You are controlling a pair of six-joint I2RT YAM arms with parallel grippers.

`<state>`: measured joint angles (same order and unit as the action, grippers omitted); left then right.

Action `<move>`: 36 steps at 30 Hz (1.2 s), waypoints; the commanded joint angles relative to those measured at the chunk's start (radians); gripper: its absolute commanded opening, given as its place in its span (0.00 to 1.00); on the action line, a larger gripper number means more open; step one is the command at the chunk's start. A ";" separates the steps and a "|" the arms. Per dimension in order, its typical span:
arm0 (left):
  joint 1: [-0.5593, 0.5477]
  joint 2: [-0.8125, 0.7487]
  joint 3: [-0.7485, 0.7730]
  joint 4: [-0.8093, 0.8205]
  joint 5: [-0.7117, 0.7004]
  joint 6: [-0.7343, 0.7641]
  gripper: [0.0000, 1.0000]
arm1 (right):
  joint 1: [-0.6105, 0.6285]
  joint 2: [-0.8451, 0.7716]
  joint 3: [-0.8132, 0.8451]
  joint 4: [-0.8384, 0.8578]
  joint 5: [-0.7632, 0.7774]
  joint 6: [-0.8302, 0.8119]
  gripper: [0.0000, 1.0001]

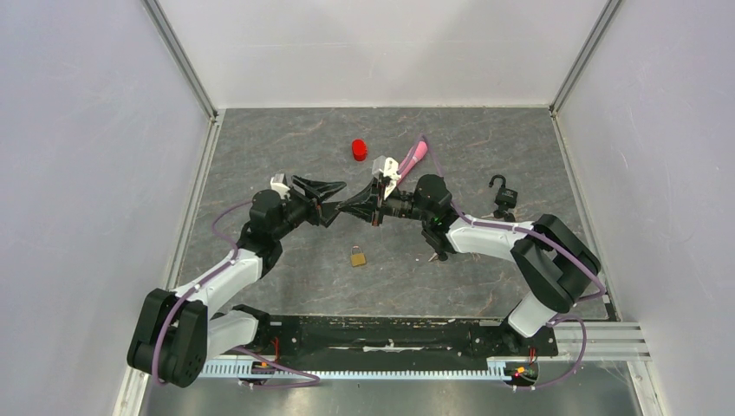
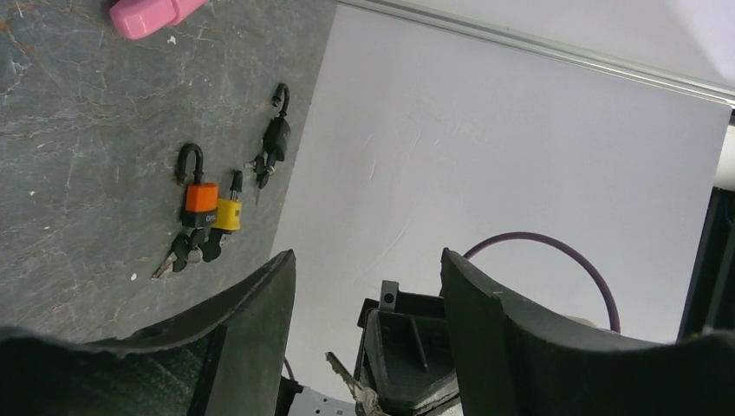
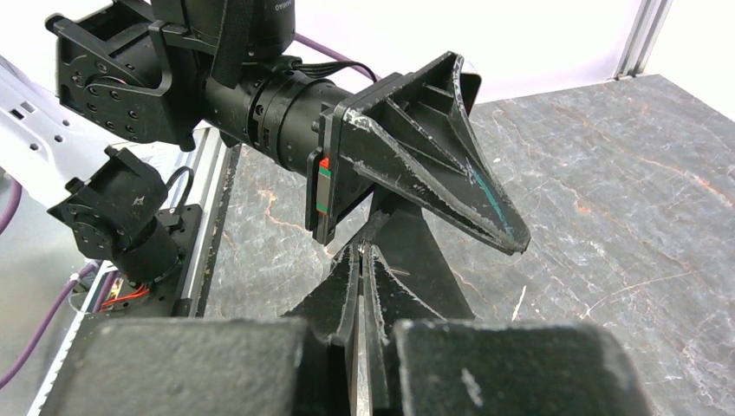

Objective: Unlock with the key

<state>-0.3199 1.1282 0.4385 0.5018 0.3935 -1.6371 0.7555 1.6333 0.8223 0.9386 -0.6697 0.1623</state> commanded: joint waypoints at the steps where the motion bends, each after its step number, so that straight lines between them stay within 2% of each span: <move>1: 0.002 -0.018 0.037 -0.006 0.009 0.057 0.67 | 0.002 -0.044 0.009 0.020 -0.014 -0.063 0.00; 4: 0.002 -0.016 0.046 -0.001 0.027 0.056 0.62 | 0.002 -0.038 0.014 0.022 -0.020 -0.076 0.00; 13: 0.003 -0.035 0.050 0.001 0.022 0.045 0.35 | -0.005 -0.017 0.006 0.017 -0.037 -0.116 0.00; 21: 0.004 -0.053 0.042 -0.014 -0.015 0.049 0.03 | -0.016 -0.019 0.001 -0.011 -0.044 -0.144 0.00; 25: 0.004 -0.065 0.047 -0.031 -0.035 0.076 0.02 | -0.015 -0.022 0.001 -0.026 -0.042 -0.151 0.01; 28: 0.004 -0.086 0.060 -0.067 -0.061 0.130 0.02 | -0.018 -0.042 -0.009 -0.044 -0.021 -0.149 0.17; 32: 0.003 -0.142 0.116 -0.197 -0.135 0.346 0.02 | -0.018 -0.105 -0.051 -0.091 0.030 -0.191 0.35; 34: 0.003 -0.179 0.146 -0.246 -0.180 0.490 0.02 | -0.017 -0.153 -0.082 -0.130 0.078 -0.228 0.41; 36: 0.002 -0.212 0.164 -0.248 -0.200 0.569 0.02 | -0.017 -0.195 -0.101 -0.176 0.123 -0.253 0.45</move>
<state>-0.3199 0.9916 0.5251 0.3050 0.2798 -1.3571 0.7422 1.5375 0.7502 0.8238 -0.6430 -0.0154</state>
